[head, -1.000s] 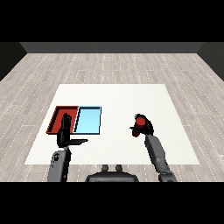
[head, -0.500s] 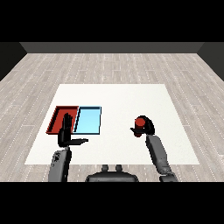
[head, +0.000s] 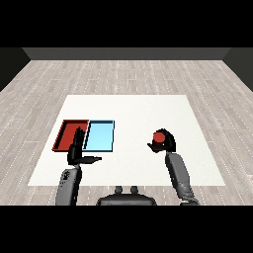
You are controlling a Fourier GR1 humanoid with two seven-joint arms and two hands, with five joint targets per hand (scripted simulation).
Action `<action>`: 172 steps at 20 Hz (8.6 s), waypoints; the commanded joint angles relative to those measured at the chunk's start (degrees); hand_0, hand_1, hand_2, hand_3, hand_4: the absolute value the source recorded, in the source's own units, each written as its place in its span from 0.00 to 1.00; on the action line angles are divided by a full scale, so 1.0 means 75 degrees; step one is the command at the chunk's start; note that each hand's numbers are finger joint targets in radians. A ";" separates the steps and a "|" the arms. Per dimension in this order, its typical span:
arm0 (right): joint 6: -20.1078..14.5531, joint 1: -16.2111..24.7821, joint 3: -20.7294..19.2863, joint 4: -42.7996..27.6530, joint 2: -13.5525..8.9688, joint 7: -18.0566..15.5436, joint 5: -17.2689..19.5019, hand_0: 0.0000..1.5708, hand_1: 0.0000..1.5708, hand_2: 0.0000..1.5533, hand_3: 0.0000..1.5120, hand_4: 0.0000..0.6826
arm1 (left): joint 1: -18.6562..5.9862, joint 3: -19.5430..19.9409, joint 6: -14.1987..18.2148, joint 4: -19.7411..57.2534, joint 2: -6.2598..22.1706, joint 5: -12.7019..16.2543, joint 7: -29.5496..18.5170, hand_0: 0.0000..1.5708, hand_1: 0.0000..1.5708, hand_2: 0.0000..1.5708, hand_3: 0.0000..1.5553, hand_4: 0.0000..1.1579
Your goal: Pick the red can and put it in the red box
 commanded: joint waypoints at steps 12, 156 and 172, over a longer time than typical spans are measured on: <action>-0.1486 -0.0148 0.1280 -0.1609 0.0664 0.0913 0.0068 0.90 0.90 0.93 0.94 0.96 | -0.1242 -0.2291 0.1170 0.0586 -0.0330 0.0078 0.1041 0.00 0.00 0.00 0.00 0.00; -0.1260 0.1860 0.0851 -0.2796 -0.0866 -0.1081 -0.0780 0.00 0.00 0.00 0.00 0.00 | -0.5380 -0.0136 0.3872 1.0558 0.3078 -0.1502 0.1911 0.21 0.21 0.29 0.21 0.62; -0.1001 0.2223 0.0868 -0.3466 -0.0745 -0.1217 -0.0956 0.00 0.00 0.00 0.00 0.00 | -0.6391 -0.0753 0.2514 1.2125 0.3224 -0.2346 0.3276 0.00 0.00 0.00 0.00 0.00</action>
